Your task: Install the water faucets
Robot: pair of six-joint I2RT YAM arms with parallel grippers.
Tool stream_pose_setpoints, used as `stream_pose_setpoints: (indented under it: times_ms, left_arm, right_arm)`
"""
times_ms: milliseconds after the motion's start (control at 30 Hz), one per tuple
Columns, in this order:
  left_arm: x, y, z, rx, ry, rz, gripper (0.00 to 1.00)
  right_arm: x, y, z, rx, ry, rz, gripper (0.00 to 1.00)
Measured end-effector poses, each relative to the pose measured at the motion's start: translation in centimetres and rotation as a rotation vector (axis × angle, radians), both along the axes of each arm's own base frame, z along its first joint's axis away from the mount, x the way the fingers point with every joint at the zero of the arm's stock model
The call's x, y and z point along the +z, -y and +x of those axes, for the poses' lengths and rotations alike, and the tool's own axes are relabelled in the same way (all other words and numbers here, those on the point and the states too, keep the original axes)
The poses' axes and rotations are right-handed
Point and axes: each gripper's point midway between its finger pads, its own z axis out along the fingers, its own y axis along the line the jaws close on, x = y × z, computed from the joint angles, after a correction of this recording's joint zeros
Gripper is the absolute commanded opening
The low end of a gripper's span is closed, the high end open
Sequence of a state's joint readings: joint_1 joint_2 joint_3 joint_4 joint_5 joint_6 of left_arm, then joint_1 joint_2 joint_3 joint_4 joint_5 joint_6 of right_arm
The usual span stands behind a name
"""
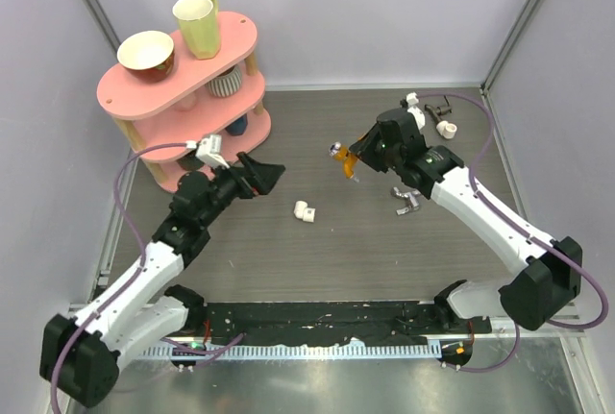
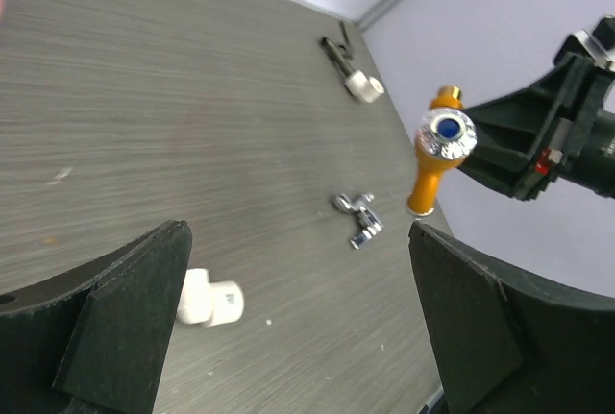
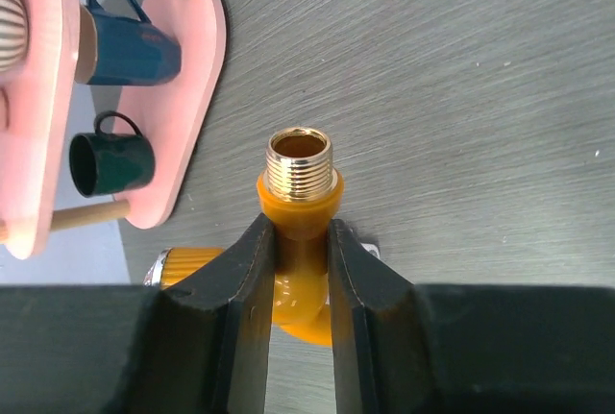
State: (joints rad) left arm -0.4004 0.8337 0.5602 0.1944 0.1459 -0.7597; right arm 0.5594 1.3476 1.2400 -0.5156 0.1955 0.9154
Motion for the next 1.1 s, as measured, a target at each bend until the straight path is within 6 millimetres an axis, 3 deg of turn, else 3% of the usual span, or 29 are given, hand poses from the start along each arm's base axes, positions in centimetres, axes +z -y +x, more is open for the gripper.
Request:
stream_pose_setpoints:
  times_ms: [367,500,733,933,1100]
  left_arm:
    - [-0.7,11.5,-0.2,-0.212,0.026,-0.019,0.97]
    - [-0.2,14.6,-0.2,-0.261,0.051,-0.050,0.91]
    - [-0.8,17.8,-0.2,-0.280,0.072,-0.073,0.82]
    - [-2.4,19.3,0.6,-0.267,0.065,-0.062,0.63]
    - [-2.3,20.3,1.3,-0.276,0.074,-0.075,0.08]
  right_arm:
    - [-0.2,0.4,-2.0,-0.155,-0.047,0.264,0.01]
    - [-0.4,0.2,-2.3,-0.188,-0.067,0.329,0.01]
    - [-0.4,0.1,-2.4,-0.224,-0.083,0.390,0.01]
    - [-0.1,0.0,-2.2,-0.241,-0.087,0.421,0.01]
    - [0.2,0.0,-2.0,-0.250,-0.080,0.439,0.04]
